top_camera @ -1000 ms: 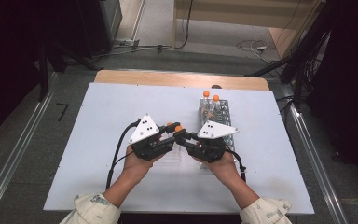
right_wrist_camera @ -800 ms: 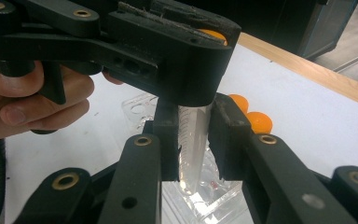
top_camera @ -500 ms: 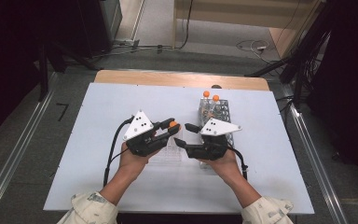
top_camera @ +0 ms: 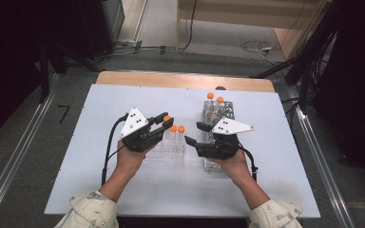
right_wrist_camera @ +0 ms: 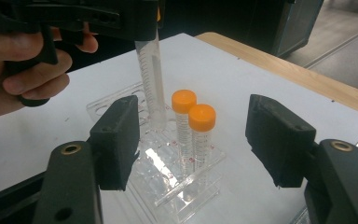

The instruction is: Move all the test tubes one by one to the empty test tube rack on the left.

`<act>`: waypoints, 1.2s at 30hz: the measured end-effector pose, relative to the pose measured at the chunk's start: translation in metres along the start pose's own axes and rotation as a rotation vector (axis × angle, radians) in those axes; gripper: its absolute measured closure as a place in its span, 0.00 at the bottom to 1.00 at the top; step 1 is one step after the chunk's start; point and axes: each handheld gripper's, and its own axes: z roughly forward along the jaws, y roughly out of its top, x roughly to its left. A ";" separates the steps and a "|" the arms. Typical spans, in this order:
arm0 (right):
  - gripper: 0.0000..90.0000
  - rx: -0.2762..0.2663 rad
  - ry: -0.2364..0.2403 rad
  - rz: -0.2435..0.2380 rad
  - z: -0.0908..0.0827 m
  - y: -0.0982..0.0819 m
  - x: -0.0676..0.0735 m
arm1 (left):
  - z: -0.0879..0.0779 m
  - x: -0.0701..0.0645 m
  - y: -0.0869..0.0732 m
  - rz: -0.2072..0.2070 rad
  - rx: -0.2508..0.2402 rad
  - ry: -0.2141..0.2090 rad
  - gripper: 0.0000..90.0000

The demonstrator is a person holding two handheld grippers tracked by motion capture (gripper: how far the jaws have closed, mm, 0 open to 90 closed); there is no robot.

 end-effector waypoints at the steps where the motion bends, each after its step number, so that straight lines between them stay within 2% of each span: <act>1: 0.38 0.000 0.000 0.000 0.000 0.000 0.000 | 0.001 0.002 -0.001 -0.003 0.000 0.007 0.77; 7: 0.39 -0.001 -0.003 -0.001 0.000 0.000 0.000 | 0.004 0.011 -0.003 -0.014 -0.003 0.025 0.77; 11: 0.39 -0.003 -0.004 0.001 -0.001 -0.001 -0.001 | 0.007 0.014 -0.005 -0.025 0.004 0.020 0.77; 24: 0.40 -0.011 -0.010 0.004 -0.003 0.000 -0.002 | 0.014 0.016 -0.019 -0.055 0.053 0.026 0.77; 36: 0.40 -0.017 -0.012 0.004 -0.005 0.000 -0.003 | 0.018 0.013 -0.029 -0.062 0.094 0.039 0.75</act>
